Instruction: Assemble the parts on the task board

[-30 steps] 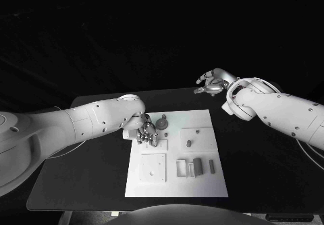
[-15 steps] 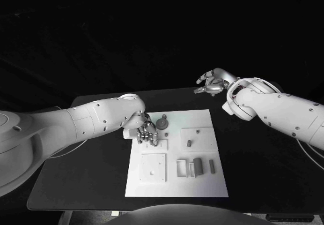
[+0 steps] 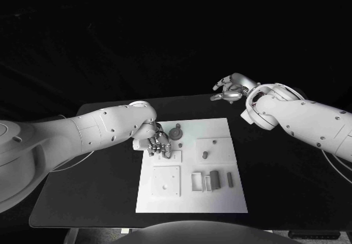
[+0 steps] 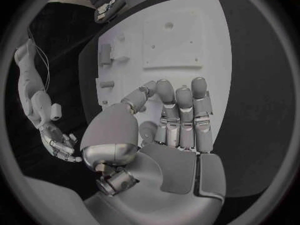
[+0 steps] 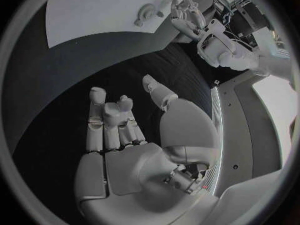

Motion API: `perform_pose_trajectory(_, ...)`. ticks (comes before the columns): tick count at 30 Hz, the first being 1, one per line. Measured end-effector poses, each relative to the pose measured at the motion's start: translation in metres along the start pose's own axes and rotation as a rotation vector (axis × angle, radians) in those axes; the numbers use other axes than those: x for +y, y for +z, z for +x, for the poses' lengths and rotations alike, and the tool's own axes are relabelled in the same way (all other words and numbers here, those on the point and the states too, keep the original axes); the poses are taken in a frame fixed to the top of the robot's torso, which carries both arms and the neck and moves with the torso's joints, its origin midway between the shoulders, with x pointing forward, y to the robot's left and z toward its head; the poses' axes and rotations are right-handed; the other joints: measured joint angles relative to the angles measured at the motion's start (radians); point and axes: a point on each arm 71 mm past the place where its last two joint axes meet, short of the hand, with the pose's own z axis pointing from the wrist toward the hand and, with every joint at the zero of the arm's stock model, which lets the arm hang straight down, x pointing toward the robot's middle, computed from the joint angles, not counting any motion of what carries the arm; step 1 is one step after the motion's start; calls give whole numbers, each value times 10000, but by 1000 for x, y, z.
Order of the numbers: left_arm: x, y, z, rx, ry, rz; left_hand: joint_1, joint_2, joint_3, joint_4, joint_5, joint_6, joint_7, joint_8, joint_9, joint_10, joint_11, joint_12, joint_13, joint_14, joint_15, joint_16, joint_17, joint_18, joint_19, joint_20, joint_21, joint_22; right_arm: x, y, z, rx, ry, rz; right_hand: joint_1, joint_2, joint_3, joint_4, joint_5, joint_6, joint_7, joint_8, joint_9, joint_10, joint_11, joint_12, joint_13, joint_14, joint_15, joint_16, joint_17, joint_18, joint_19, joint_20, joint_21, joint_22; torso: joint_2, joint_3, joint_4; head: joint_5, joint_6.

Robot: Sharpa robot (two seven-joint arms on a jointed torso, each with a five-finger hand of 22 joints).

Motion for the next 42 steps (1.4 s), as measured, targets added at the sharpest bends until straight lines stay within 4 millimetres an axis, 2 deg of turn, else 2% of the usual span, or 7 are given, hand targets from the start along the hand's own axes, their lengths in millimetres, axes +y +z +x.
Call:
perform_pose_trajectory(15, 5, 3, 1, 171, -41, -131, 0, 0, -2, 1, 1, -1, 2, -8, 21, 0, 0, 50, -10, -36, -36, 38, -31, 0, -16, 17, 39, 7, 0, 0, 0, 2, -1, 6, 0, 0, 0, 0, 0, 28, 18, 0, 0, 0, 0, -1, -9, 0, 0, 0, 1, 0, -1, 3, 0, 0, -3, 0, 6, 14, -14)
perform_pose_trajectory(32, 7, 5, -1, 89, -149, -163, 15, -14, -6, 1, 2, -3, 3, -78, 30, 0, 0, 95, -30, -36, -35, 76, -67, 0, -15, 18, 77, 5, -1, 0, 0, -2, -6, 21, 0, 0, 0, 0, 0, 27, 19, 50, 0, 0, 0, -1, -19, 0, 0, 0, -8, -1, 38, -1, 0, 0, -1, -7, 5, 10, 61)
perform_pose_trajectory(42, 8, 6, -3, -38, -258, -158, 15, -14, 4, 12, 0, -4, 4, -106, 37, 0, 0, 136, -39, -35, -35, 116, -93, -1, -15, 19, 117, 4, -1, 0, 0, -3, -8, 27, 0, 0, 0, 0, 0, 25, 18, 50, 0, 0, 0, 37, -19, 0, 0, 0, -8, 0, 38, 1, 0, 0, -1, -6, 4, 8, 65)
